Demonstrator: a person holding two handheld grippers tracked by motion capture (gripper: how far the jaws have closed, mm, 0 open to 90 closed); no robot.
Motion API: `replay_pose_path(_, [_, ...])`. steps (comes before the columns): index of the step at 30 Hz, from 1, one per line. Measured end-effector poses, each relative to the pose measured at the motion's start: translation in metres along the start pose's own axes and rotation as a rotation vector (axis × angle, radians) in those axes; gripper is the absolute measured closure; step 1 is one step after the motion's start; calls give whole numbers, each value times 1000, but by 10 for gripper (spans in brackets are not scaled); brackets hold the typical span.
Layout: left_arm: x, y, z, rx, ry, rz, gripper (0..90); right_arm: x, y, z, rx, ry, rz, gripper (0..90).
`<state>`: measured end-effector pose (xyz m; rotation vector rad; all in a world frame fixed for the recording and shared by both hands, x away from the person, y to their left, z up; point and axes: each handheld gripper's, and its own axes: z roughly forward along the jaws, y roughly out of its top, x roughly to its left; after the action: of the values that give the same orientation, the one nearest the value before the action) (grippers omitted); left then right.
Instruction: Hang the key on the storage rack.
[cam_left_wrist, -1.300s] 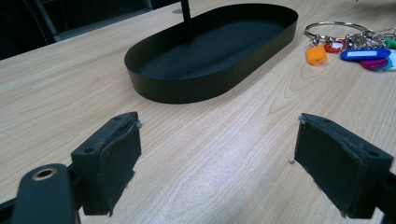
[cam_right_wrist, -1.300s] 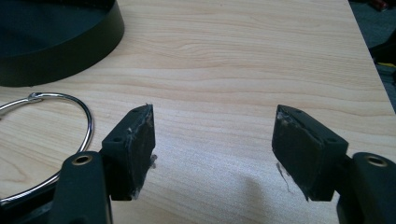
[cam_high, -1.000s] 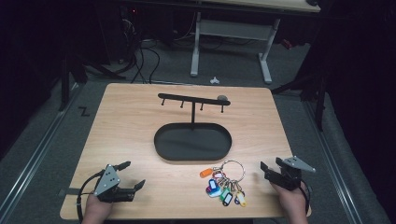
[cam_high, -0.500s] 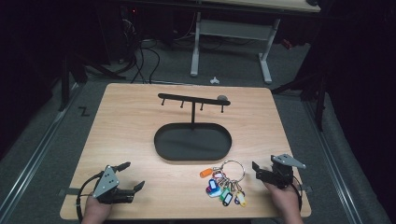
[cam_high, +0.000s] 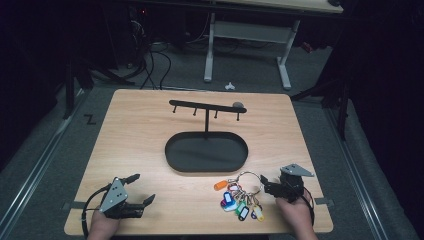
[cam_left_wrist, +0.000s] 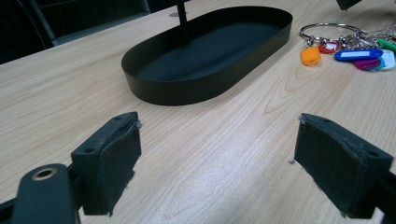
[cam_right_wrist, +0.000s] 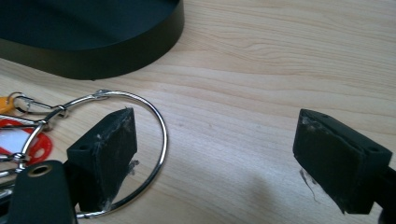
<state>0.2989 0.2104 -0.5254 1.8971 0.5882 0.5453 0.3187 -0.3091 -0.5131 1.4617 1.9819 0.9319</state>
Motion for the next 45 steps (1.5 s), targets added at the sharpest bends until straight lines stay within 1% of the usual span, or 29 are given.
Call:
replay_pose_path(3, [0, 0, 0, 0, -1, 1, 150, 2, 2, -1, 12, 1, -2, 153])
replay_pose_path(5, [-1, 0, 0, -1, -1, 3, 150, 4, 3, -2, 11, -1, -22, 153])
replay_pose_path(6, [-1, 0, 0, -1, -1, 3, 150, 4, 3, -2, 11, -1, -22, 153])
replay_pose_path(8, [-1, 0, 0, 2, 1, 2, 150, 7, 6, -3, 51, 7, -53, 157])
replay_pose_path(9, [-1, 0, 0, 3, 2, 4, 150, 9, 6, -4, 68, 38, -73, 150])
replay_pose_path(10, [-1, 0, 0, 3, 2, 4, 150, 9, 6, -4, 68, 38, -73, 150])
replay_pose_path(11, [-1, 0, 0, 2, 2, 5, 150, 11, 7, -5, 72, 56, -93, 149])
replay_pose_path(12, [-1, 0, 0, 2, 4, 6, 150, 13, 7, -5, 74, 49, -100, 150])
replay_pose_path(13, [-2, 0, 0, 4, 6, 8, 150, 18, 7, -2, 115, 44, -120, 152])
replay_pose_path(16, [-2, 0, 1, 4, 6, 9, 150, 22, 8, 1, 153, 83, -146, 152])
replay_pose_path(18, [-1, 0, 1, 4, 5, 8, 150, 21, 13, 3, 165, 106, -152, 152])
replay_pose_path(19, [-1, 0, 1, 4, 5, 6, 150, 21, 13, 3, 165, 106, -152, 152])
replay_pose_path(20, [-1, 0, 0, 2, 3, 4, 150, 20, 19, 3, 176, 131, -141, 153])
replay_pose_path(22, [-1, 0, 0, 2, 1, 6, 150, 20, 21, 3, 185, 136, -145, 155])
replay_pose_path(23, [-1, 0, 0, 2, -1, 7, 150, 20, 25, 4, 208, 158, -159, 154])
replay_pose_path(24, [-1, 0, 0, -1, -2, 7, 150, 20, 25, 4, 208, 158, -159, 154])
replay_pose_path(25, [-1, 0, 0, -2, -3, 5, 150, 22, 27, 6, 233, 160, -183, 158])
replay_pose_path(26, [-1, 0, 0, -2, -3, 5, 150, 22, 27, 6, 233, 160, -183, 158])
replay_pose_path(27, [-1, 0, -1, -3, -3, 5, 150, 22, 29, 7, 264, 167, -189, 158])
replay_pose_path(29, [-1, 0, -1, -3, -3, 6, 150, 23, 30, 7, 274, 169, -196, 158])
replay_pose_path(30, [-1, 0, 0, -3, -3, 7, 150, 23, 32, 7, 295, 174, -192, 159])
replay_pose_path(33, [-1, 0, 0, -1, -2, 2, 150, 25, 35, 7, 325, 169, -218, 158])
replay_pose_path(34, [-1, 0, 0, -1, -2, 2, 150, 25, 35, 7, 325, 169, -218, 158])
replay_pose_path(36, [-1, 0, 0, -2, -2, 4, 150, 27, 39, 8, 357, 163, -228, 159])
replay_pose_path(37, [-1, 0, 0, -2, -2, 4, 150, 27, 39, 8, 357, 163, -228, 159])
replay_pose_path(40, [0, 0, 0, -2, -3, 3, 150, 30, 42, 11, 426, 159, -261, 160])
replay_pose_path(41, [0, 0, 0, -2, -3, 3, 150, 30, 42, 11, 426, 159, -261, 160])
replay_pose_path(43, [0, 0, 0, -2, -4, 3, 150, 32, 46, 13, 469, 172, -288, 172])
replay_pose_path(45, [0, 0, 0, -1, -5, 3, 150, 32, 50, 14, 485, 191, -309, 188])
